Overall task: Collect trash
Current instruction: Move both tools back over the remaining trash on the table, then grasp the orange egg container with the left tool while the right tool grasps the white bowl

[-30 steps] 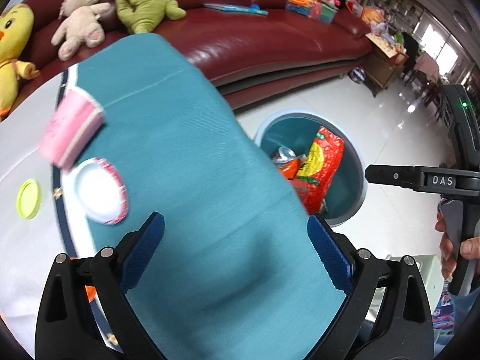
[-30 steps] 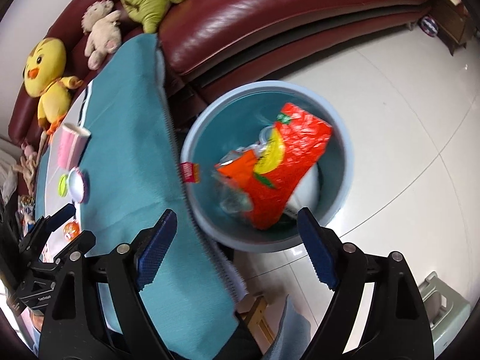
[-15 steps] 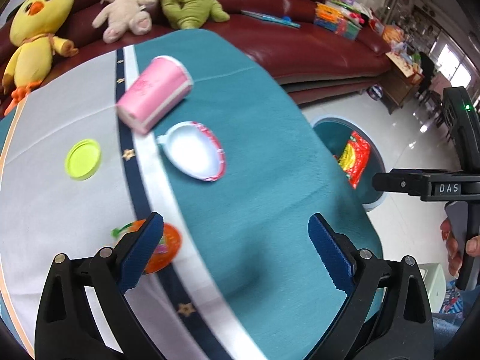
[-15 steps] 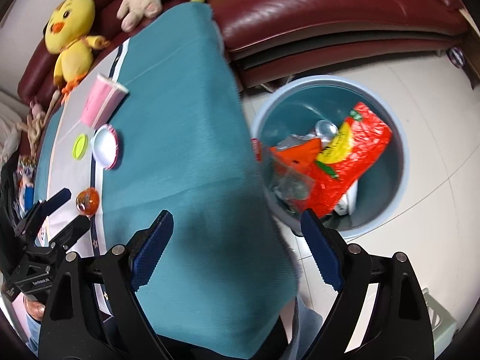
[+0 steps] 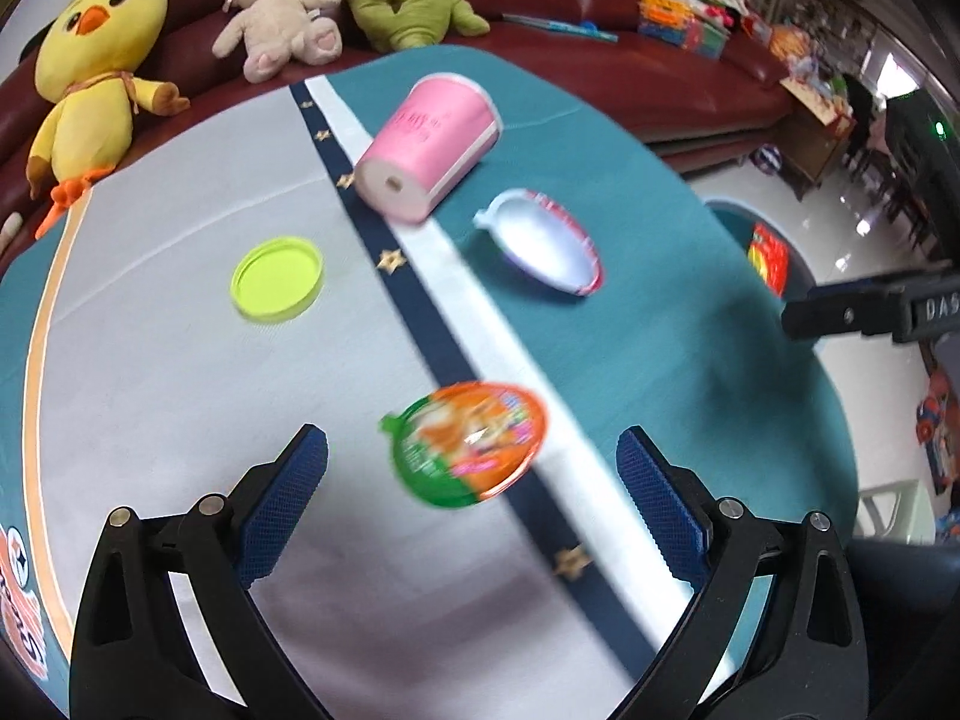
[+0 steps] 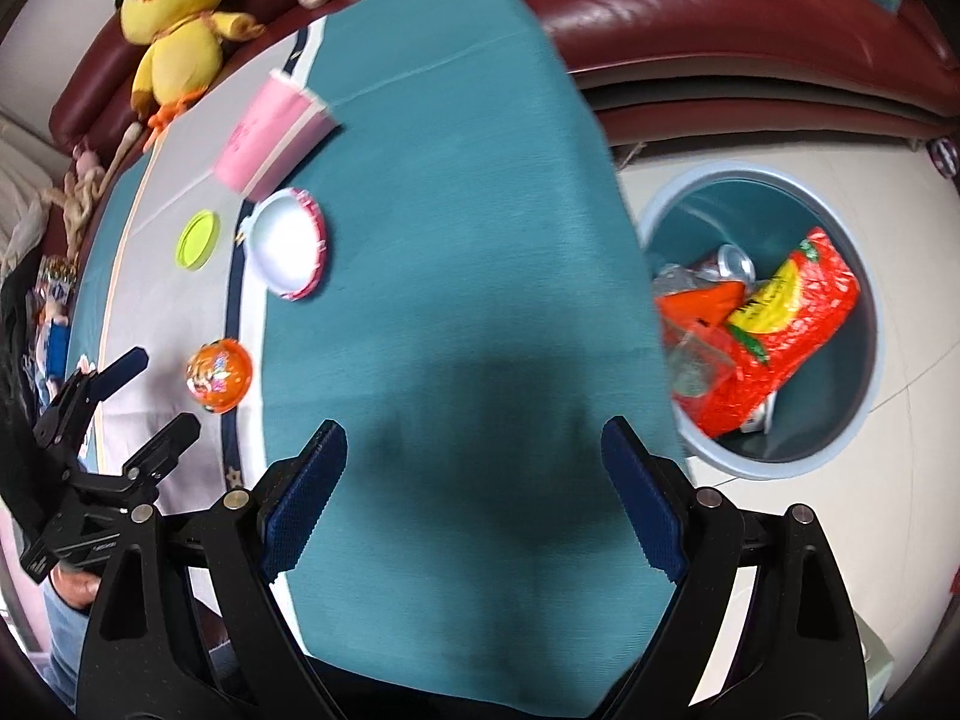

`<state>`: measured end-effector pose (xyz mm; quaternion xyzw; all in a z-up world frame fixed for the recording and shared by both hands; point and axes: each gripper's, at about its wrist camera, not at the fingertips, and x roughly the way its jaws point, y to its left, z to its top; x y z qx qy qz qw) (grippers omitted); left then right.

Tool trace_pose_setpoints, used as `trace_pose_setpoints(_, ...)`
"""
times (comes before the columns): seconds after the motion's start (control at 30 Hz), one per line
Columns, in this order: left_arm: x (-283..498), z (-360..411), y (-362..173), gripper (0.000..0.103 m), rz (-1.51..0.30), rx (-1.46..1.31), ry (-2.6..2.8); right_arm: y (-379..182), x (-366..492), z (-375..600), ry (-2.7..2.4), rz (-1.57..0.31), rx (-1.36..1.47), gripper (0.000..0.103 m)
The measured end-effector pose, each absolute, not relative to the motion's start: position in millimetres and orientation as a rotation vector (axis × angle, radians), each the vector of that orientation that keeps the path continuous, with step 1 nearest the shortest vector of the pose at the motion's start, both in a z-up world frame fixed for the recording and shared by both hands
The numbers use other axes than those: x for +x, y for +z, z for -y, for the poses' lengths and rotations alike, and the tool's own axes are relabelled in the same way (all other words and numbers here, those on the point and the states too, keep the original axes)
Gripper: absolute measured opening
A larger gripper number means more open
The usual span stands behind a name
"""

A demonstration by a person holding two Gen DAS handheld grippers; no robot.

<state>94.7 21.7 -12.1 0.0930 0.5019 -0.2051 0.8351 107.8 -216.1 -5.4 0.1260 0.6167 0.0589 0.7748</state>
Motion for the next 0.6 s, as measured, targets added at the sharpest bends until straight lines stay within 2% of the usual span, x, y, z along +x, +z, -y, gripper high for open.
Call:
trace_pose_setpoints(0.4, 104, -26, -32, 0.096, -1.039, 0.3, -0.582, -16, 117, 185, 0.148, -1.379, 0.266, 0.083)
trace_pose_setpoints(0.47, 107, -21, -36, 0.091, -1.037, 0.323, -0.604, -15, 119, 183, 0.146, -1.379, 0.266, 0.083)
trace_pose_setpoints(0.6, 111, -15, -45, 0.069, -1.055, 0.338, -0.633, -15, 129, 180, 0.146, -1.378, 0.264, 0.083)
